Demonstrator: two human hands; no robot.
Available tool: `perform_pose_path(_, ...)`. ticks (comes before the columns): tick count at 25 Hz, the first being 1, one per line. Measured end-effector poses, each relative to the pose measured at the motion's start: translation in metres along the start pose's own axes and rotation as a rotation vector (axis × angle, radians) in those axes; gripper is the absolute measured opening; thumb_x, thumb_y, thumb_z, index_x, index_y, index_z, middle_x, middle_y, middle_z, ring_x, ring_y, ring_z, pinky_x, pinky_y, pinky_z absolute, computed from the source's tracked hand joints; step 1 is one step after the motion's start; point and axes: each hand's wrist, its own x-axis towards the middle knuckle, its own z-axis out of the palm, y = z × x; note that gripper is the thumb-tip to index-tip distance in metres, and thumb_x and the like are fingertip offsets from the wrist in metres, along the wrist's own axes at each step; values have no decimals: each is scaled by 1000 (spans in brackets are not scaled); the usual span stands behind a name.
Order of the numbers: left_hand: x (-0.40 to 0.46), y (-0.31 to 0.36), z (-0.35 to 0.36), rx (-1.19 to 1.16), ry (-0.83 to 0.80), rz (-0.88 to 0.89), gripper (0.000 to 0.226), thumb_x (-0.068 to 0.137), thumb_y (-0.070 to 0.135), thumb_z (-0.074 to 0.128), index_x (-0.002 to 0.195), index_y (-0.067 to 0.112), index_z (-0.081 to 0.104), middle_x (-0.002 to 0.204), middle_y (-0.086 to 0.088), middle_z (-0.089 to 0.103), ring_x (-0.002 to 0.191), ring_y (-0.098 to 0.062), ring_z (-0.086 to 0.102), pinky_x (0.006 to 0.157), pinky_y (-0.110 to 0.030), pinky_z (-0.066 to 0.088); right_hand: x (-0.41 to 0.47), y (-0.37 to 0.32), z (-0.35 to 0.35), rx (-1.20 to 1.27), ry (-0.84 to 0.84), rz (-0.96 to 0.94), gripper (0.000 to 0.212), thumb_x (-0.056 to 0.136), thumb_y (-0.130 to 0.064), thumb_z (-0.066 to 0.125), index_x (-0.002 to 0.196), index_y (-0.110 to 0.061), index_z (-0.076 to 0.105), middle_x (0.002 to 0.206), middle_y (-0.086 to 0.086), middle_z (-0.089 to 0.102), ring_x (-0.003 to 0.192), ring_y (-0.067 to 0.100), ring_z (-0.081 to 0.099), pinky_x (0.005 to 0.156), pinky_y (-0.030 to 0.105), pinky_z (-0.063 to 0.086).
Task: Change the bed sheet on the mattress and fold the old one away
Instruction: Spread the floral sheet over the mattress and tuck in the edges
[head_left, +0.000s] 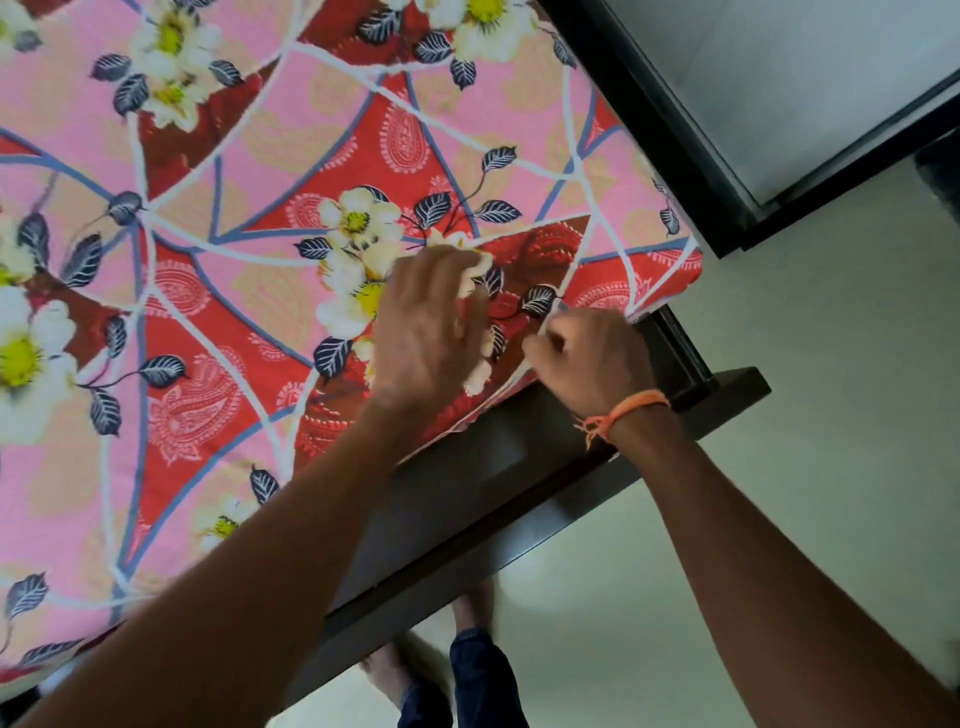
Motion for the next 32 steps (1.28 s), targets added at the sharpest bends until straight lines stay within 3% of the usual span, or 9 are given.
perform_pose_path(3, -47, -57, -37, 305, -180, -295, 63, 102, 48, 36, 149, 6, 38, 154, -20, 36, 142, -37, 32, 115, -48, 28, 30, -36, 4, -30, 266, -164, 37, 88, -45, 46, 91, -11, 61, 88, 11, 64, 82, 28, 58, 70, 37, 46)
perform_pose_path(5, -96, -66, -49, 415, -310, -340, 68, 102, 52, 25, 156, 11, 23, 163, -17, 17, 151, -34, 13, 121, -52, 16, 36, -51, 38, -293, 22, -186, 74, 91, -60, 33, 141, -6, 41, 146, 23, 39, 137, 39, 33, 111, 53, 28)
perform_pose_path(6, -119, -61, -49, 429, -322, -332, 66, 103, 49, 24, 157, 12, 20, 164, -16, 14, 152, -33, 10, 121, -52, 14, 25, -52, 61, -376, -66, -198, 82, 91, -64, 28, 150, -8, 26, 157, 23, 18, 146, 40, 13, 116, 58, 13)
perform_pose_path(11, -214, -14, -74, 393, -470, -389, 69, 96, 35, 38, 156, 6, 20, 164, -19, 6, 152, -36, 4, 119, -57, 17, -112, -81, 104, -312, -293, -314, 92, 88, -42, 56, 155, -10, 3, 160, 17, -13, 147, 39, -8, 117, 59, 6)
perform_pose_path(14, -259, 12, -108, 144, -675, -476, 53, 94, 22, 48, 144, 3, 43, 159, -22, 24, 149, -37, 22, 118, -51, 25, -171, -94, 93, -277, -534, -155, 70, 95, -34, 51, 153, -14, 18, 162, 12, 0, 149, 31, 3, 120, 50, 6)
perform_pose_path(17, -287, 25, -151, -64, -418, -770, 33, 86, 14, 56, 117, 3, 65, 128, -19, 60, 116, -39, 60, 96, -39, 49, -198, -109, 66, -164, -554, 69, 50, 96, -36, 49, 141, -18, 41, 148, 8, 40, 137, 27, 36, 114, 44, 28)
perform_pose_path(20, -280, 46, -232, -177, -117, -1032, 20, 89, 4, 60, 106, 6, 71, 105, -9, 66, 98, -31, 65, 82, -27, 45, -217, -151, 12, 4, -483, 107, 40, 95, -32, 53, 131, -16, 53, 133, 5, 56, 123, 23, 52, 103, 36, 41)
perform_pose_path(27, -248, 102, -377, -534, 482, -1262, 11, 96, 18, 58, 95, 26, 66, 92, -1, 67, 84, -16, 61, 73, -35, 49, -227, -267, -97, 402, -288, 171, 16, 89, -20, 62, 103, -12, 66, 95, 1, 69, 87, 16, 63, 71, 22, 45)
perform_pose_path(32, -252, 129, -442, -567, 630, -1360, 9, 95, 15, 60, 98, 17, 67, 92, 0, 67, 87, -19, 61, 73, -33, 45, -228, -337, -136, 497, -316, 123, 10, 89, -19, 57, 92, -14, 65, 82, 0, 65, 76, 18, 60, 57, 23, 41)
